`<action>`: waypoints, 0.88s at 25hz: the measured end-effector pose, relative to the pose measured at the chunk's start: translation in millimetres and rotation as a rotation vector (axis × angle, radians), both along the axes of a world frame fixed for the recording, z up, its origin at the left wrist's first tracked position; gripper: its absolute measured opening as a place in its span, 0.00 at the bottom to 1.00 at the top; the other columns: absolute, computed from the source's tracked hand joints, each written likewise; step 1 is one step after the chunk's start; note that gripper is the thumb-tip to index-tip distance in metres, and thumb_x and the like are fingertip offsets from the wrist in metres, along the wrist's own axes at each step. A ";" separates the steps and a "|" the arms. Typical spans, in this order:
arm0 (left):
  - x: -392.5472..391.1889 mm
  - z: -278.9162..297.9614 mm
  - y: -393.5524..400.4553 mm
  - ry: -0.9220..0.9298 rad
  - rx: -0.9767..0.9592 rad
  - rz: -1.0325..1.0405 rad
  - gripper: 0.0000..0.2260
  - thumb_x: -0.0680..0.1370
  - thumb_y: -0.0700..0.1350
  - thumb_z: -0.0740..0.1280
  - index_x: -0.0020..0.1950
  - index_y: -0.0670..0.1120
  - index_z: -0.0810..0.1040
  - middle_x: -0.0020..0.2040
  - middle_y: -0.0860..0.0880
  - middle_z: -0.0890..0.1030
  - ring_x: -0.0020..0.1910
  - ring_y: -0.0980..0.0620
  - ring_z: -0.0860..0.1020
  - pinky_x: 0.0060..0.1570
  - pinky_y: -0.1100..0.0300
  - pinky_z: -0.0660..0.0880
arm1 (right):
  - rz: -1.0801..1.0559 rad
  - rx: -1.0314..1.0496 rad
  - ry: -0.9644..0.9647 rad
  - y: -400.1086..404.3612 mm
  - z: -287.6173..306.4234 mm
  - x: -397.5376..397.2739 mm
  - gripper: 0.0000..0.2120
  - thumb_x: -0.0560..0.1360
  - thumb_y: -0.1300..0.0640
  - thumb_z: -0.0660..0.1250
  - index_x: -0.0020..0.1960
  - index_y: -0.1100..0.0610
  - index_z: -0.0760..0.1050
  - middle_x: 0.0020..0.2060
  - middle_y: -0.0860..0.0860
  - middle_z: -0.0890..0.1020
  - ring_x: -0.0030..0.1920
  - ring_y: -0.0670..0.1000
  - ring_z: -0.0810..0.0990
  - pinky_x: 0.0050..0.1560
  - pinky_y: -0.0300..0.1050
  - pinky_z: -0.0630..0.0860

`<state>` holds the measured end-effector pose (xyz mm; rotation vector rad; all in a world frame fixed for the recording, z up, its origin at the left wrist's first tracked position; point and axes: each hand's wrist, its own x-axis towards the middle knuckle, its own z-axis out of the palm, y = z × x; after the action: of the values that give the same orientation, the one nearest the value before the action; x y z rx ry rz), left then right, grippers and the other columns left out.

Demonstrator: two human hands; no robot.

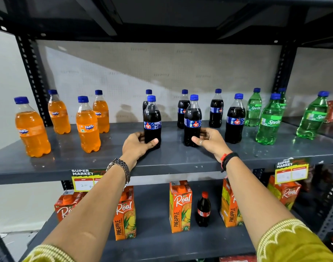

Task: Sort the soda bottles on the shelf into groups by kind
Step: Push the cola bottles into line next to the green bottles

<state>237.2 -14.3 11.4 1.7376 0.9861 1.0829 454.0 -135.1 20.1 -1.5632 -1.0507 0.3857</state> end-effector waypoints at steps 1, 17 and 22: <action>0.6 0.1 -0.2 0.002 0.004 0.003 0.23 0.65 0.47 0.77 0.58 0.43 0.77 0.52 0.46 0.83 0.49 0.50 0.81 0.58 0.52 0.75 | 0.002 -0.001 0.004 -0.8 0.6 0.4 0.24 0.69 0.61 0.73 0.63 0.61 0.72 0.60 0.58 0.79 0.60 0.54 0.76 0.64 0.50 0.72; 37.3 6.6 -89.1 -0.083 0.522 0.435 0.23 0.72 0.48 0.70 0.64 0.46 0.69 0.63 0.43 0.72 0.56 0.53 0.72 0.58 0.53 0.72 | -0.174 0.549 -0.041 -152.2 0.2 121.2 0.13 0.71 0.65 0.68 0.49 0.49 0.76 0.45 0.51 0.82 0.46 0.46 0.80 0.51 0.40 0.76; 131.4 3.1 -152.7 -0.238 0.742 0.464 0.15 0.74 0.41 0.66 0.60 0.44 0.71 0.64 0.43 0.67 0.63 0.53 0.68 0.65 0.60 0.66 | -0.268 0.424 -0.197 -186.6 3.3 187.4 0.13 0.70 0.60 0.71 0.53 0.52 0.75 0.48 0.50 0.80 0.49 0.49 0.78 0.55 0.46 0.76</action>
<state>368.6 -167.0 14.5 1.9057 0.9167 2.1068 641.4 -321.7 23.5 -1.3477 -0.9778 -0.1714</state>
